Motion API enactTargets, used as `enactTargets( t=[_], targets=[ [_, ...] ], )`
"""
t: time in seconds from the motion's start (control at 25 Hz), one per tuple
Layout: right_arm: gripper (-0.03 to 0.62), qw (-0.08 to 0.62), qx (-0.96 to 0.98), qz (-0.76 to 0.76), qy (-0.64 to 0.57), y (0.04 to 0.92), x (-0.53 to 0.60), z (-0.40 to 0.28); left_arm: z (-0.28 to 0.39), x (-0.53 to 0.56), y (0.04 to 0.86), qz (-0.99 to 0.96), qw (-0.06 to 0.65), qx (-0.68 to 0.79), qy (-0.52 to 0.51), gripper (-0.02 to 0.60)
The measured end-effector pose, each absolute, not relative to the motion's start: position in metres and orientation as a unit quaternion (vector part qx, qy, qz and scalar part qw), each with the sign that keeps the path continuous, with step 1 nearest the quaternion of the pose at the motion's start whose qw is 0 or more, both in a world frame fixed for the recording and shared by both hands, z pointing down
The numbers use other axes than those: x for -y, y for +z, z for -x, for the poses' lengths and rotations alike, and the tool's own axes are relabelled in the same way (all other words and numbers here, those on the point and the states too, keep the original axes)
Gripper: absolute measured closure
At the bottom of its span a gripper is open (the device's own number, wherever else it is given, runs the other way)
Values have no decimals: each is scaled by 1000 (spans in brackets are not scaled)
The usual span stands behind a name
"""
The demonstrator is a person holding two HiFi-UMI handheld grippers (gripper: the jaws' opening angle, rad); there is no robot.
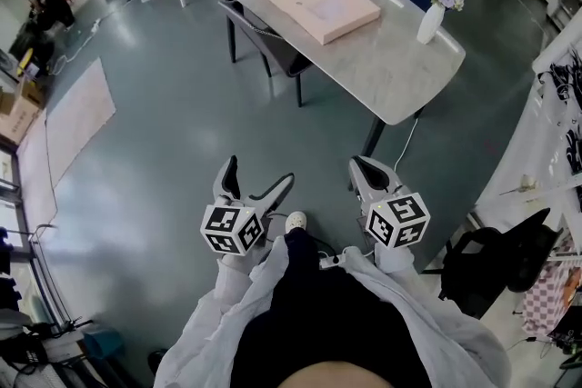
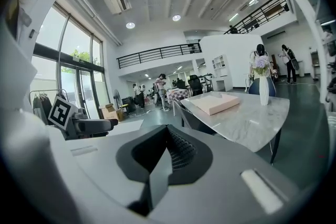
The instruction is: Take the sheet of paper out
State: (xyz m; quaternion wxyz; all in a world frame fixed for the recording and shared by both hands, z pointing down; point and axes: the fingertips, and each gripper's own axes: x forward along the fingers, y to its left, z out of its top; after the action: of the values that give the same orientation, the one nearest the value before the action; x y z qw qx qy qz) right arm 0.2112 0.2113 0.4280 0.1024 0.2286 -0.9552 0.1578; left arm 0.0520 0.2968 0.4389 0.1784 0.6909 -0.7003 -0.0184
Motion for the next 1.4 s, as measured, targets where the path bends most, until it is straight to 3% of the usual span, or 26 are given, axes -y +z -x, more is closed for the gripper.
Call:
enactTargets(
  t=[0.76, 1.4],
  targets=[
    [580, 92, 944, -273, 161, 432, -100, -96, 78, -184, 446, -714, 184, 675, -20, -17],
    [580, 126, 943, -253, 173, 454, -83, -55, 114, -179, 467, -703, 215, 678, -22, -17]
  ],
)
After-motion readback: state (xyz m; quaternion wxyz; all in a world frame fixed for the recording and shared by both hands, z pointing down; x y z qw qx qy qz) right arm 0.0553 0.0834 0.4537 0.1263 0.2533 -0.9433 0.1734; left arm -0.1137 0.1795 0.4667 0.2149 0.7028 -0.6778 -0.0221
